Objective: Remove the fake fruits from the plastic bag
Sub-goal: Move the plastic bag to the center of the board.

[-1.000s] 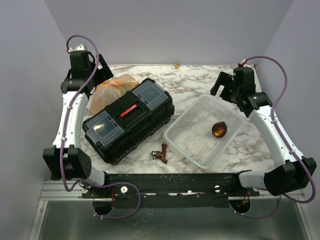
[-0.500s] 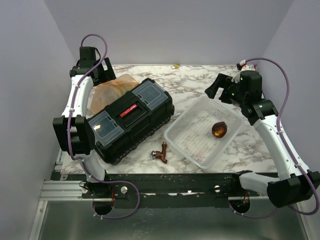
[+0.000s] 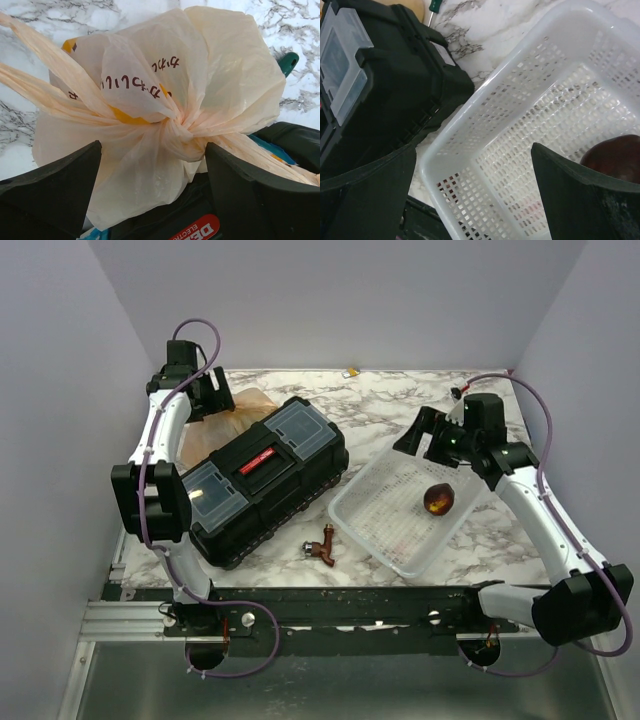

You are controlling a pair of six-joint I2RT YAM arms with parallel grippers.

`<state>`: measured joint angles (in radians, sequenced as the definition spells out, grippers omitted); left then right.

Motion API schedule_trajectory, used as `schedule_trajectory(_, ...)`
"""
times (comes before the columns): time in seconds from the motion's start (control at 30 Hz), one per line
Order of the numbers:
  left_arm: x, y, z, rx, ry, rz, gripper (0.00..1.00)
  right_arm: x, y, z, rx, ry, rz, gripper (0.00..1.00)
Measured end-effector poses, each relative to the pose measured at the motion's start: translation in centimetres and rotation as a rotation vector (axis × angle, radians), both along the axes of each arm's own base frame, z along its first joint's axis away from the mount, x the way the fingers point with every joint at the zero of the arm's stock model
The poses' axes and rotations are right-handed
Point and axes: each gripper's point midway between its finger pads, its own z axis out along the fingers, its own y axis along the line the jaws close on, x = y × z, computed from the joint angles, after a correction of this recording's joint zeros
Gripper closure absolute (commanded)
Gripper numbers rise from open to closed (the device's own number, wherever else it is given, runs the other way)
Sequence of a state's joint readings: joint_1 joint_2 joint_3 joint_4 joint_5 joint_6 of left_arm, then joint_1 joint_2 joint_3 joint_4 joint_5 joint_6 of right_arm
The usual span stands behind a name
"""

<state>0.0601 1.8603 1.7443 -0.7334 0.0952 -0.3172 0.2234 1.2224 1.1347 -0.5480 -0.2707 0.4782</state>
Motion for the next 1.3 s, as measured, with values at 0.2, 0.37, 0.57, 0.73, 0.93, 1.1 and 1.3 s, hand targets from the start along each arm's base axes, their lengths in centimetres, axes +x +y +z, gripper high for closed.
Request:
schedule_trajectory(0.2,0.0,-0.4,-1.0,-0.027,0.037,-0.003,0.33,-0.3,0.9,-1.3,0.036,0.109,0.016,0.0)
schedule_trajectory(0.37,0.0,-1.3,-2.0,-0.082,0.065,-0.011,0.53,-0.5,1.0,-0.3,0.036,0.156,0.016,0.0)
schedule_trajectory(0.57,-0.2,-1.5,-3.1,-0.111,0.118,0.001,0.72,-0.4,1.0,1.6,0.029,0.163,0.019,0.0)
schedule_trajectory(0.73,-0.3,-1.6,-2.6,-0.118,0.124,0.008,0.89,-0.8,0.7,-0.9,-0.006,0.275,0.009,0.0)
schedule_trajectory(0.93,0.3,-2.6,-0.1,-0.176,0.087,0.008,0.99,0.4,0.5,-2.3,-0.054,0.356,0.003,0.0)
schedule_trajectory(1.1,1.5,-4.0,2.4,-0.209,0.032,-0.001,1.0,1.5,0.3,-1.7,-0.077,0.342,-0.009,0.0)
schedule_trajectory(1.3,4.0,-6.4,5.7,-0.266,-0.056,-0.023,1.0,2.4,0.2,-1.8,-0.096,0.353,-0.007,0.0)
